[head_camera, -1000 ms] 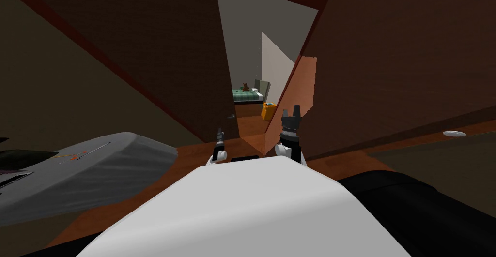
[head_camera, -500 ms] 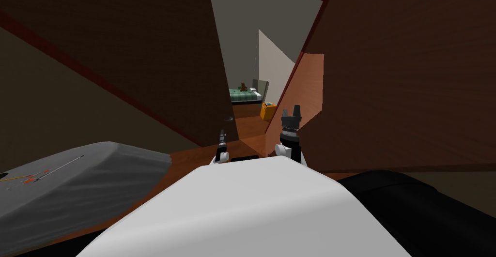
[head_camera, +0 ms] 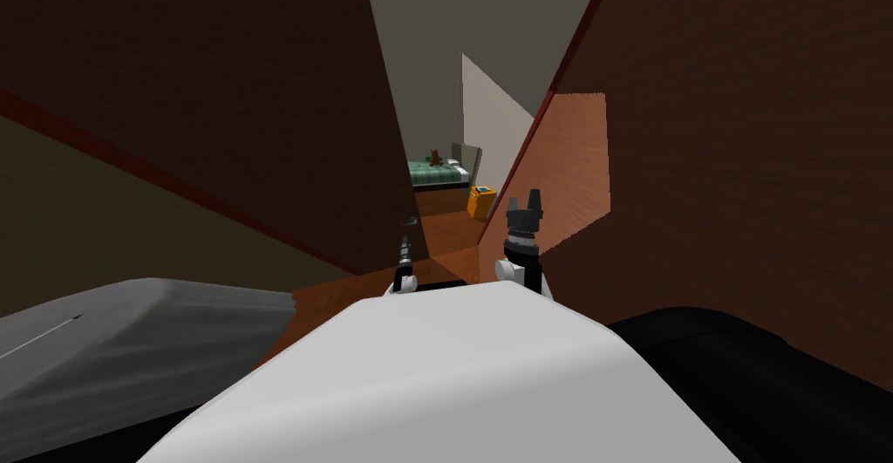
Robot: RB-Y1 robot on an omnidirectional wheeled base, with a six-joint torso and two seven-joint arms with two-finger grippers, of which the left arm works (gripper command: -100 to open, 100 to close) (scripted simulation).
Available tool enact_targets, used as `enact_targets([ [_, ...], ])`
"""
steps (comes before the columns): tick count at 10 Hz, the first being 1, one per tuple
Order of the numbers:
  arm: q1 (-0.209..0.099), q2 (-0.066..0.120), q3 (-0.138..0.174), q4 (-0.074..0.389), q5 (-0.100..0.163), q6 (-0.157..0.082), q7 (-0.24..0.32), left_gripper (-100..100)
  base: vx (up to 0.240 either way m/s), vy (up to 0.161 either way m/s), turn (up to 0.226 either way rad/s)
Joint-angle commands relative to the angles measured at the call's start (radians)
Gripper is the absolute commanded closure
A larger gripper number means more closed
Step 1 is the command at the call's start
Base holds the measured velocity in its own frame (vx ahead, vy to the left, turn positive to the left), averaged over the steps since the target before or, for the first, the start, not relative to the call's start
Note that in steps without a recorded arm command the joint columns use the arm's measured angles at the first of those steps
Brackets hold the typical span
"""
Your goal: Pull the door open
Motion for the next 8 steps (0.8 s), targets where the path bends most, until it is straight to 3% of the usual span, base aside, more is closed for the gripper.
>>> enact_targets([
  [1, 0.000, 0.000, 0.000, 0.000, 0.000, 0.000, 0.000, -100, 0.084, 0.010, -0.006],
  [6, -0.009, 0.093, 0.015, 0.026, 0.005, 0.012, 0.038, -100, -0.059, 0.059, -0.180],
  [8, -0.009, 0.098, 0.017, 0.028, 0.006, 0.013, 0.042, -100, -0.017, 0.011, -0.015],
])
